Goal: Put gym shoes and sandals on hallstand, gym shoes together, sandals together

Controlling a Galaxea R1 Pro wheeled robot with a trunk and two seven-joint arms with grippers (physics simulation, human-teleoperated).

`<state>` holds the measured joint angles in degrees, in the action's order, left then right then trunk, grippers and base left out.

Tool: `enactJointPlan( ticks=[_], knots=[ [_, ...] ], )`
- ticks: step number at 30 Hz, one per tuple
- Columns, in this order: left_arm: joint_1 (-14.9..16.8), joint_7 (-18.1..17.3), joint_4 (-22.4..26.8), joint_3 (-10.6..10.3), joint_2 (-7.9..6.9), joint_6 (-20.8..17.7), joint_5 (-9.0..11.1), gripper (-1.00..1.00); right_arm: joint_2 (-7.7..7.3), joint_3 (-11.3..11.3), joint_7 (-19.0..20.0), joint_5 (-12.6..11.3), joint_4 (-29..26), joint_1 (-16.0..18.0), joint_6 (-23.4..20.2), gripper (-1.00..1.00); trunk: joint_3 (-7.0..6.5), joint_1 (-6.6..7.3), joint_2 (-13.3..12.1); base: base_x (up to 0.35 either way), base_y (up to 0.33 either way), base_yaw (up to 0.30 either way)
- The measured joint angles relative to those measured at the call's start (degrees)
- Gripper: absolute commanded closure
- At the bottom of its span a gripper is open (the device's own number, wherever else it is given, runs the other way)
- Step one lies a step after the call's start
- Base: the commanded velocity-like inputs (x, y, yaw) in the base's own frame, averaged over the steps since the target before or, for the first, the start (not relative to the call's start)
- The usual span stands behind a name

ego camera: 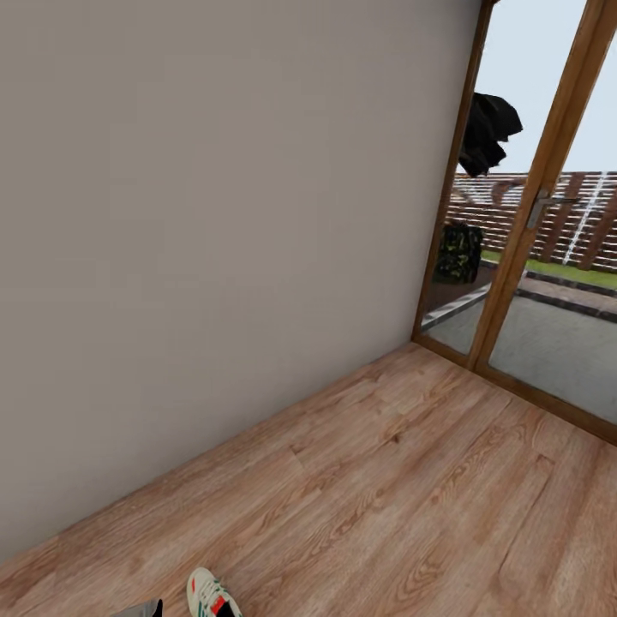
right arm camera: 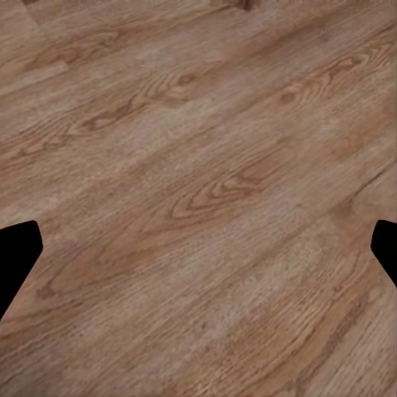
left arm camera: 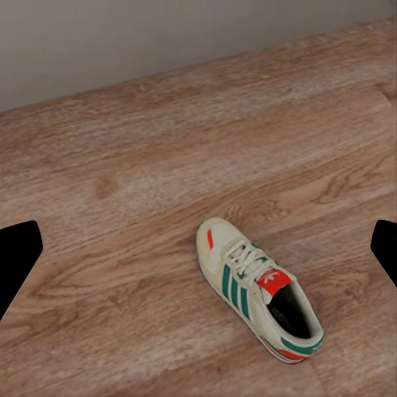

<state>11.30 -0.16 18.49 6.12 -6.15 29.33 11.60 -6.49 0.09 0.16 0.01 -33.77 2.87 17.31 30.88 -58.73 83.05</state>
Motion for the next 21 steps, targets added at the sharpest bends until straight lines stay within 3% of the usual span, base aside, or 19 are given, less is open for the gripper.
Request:
enactJointPlan(
  ticks=[21],
  knots=[
    [0.00,0.00,0.00,0.02,0.00,-0.05,0.00,-1.00,0.00,-0.01,-0.01,-0.01,-0.01,0.00,0.00,-1.00,0.00,-0.01,0.00,0.004,-0.001,0.000]
  ],
)
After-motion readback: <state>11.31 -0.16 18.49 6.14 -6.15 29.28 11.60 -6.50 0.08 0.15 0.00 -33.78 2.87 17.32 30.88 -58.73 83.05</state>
